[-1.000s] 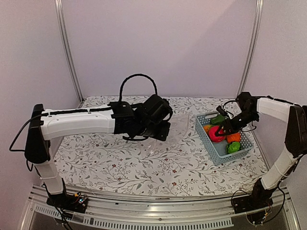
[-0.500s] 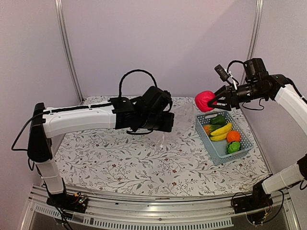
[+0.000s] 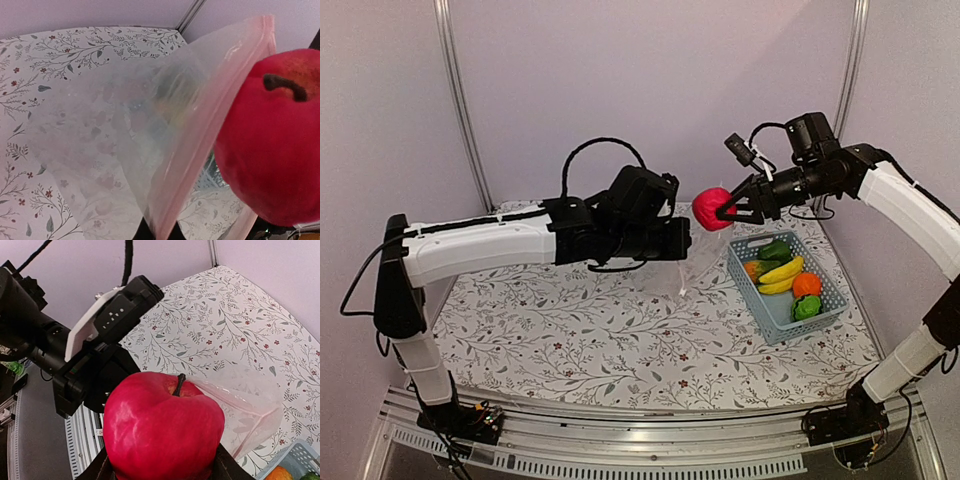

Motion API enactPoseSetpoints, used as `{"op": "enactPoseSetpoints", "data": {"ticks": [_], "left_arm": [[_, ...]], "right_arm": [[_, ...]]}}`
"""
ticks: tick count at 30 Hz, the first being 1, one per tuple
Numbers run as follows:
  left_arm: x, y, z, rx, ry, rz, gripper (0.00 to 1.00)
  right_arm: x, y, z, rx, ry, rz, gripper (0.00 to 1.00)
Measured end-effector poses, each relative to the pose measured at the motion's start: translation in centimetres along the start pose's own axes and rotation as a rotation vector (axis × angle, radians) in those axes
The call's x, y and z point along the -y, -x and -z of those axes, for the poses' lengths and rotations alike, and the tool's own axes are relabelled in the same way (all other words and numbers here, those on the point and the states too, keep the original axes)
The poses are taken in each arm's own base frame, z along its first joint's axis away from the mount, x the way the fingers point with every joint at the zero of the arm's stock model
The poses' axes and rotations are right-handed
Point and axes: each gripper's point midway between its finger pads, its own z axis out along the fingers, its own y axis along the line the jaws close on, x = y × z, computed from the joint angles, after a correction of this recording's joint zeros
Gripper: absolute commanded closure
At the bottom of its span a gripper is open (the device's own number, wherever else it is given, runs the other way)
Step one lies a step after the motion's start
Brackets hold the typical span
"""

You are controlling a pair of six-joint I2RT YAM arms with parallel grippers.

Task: Place the food in the zip-top bag and seal the zipper
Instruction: Place the fake fruit in the zipper food storage bag.

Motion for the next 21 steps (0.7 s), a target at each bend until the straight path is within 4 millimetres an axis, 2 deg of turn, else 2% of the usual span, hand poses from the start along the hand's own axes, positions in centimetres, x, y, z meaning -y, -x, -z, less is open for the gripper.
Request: {"op": "enactPoseSetpoints", "data": {"ticks": [3,9,14,21], "left_arm": [[0.0,0.0,0.4,0.012,-0.017,0.026,1.00],[-0.1,0.9,1.6,0.060,-0.063,0.091,1.00],[0.0,1.8,1.6,0.080,-0.098,0.136,1.00],[-0.5,1.7,1.3,0.073,-0.098,0.155,1.00]], "right_arm": [[1.3,-0.6,-0.5,-0.031,-0.066,-0.013,0.50],[1.8,-1.3,-1.5,-0.079,-0.145,0.021,0.16],[1.2,-1.6,-2.4,-0.112,-0.174,0.067,0.12],[1.8,-1.0,-1.6,-0.112,-0.223,0.075,0.12]]}}
